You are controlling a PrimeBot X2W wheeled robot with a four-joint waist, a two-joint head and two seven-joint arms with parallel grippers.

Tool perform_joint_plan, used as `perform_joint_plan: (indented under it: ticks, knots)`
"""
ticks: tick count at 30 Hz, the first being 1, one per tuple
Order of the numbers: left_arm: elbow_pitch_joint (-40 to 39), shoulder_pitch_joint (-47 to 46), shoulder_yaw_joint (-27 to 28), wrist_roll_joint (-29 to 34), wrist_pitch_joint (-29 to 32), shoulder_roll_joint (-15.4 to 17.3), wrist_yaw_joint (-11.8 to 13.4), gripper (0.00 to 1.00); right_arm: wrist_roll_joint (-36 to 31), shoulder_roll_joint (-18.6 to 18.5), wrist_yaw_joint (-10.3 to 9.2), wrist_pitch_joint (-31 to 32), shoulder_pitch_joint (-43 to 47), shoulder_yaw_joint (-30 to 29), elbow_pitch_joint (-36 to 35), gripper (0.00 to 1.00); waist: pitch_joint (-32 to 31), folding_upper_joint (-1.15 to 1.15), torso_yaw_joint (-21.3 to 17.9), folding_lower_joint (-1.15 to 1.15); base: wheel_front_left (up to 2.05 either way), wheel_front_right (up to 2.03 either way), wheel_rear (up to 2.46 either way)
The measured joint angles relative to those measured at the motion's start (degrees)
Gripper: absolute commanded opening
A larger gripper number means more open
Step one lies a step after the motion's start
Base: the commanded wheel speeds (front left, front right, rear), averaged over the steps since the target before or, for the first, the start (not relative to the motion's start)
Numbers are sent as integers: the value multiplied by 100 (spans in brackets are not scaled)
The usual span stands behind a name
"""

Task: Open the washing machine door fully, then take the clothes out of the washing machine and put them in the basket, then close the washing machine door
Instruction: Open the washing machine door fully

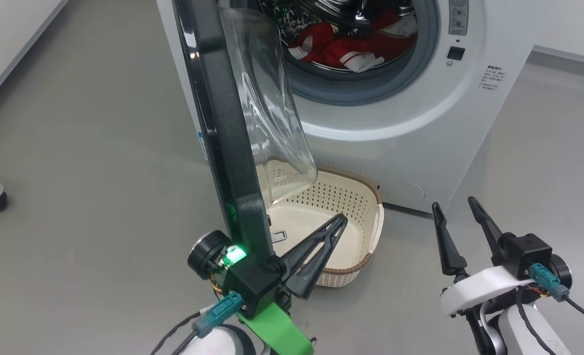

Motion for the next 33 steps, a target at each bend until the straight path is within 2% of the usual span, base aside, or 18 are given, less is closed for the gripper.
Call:
perform_joint_plan:
  ticks: [6, 9, 16, 33]
  knots:
    - [454, 241, -99, -53, 471, 3, 4, 0, -57, 18, 1, 0, 0, -38, -1, 100, 98, 0, -29, 0, 0, 0, 0]
    - [623, 299, -37, -83, 580, 4, 93, 0, -57, 24, 20, 0, -5, -77, -5, 100, 157, 0, -34, 0, 0, 0, 0]
    - [775, 300, 209, -83, 642, 4, 309, 0, -93, 36, 49, 0, -8, -133, -3, 100, 223, 0, -17, 0, 0, 0, 0]
    - [797, 311, 491, -83, 632, 26, 577, 0, -149, 60, 127, 0, -37, -224, 0, 100, 360, 0, 94, 0, 0, 0, 0]
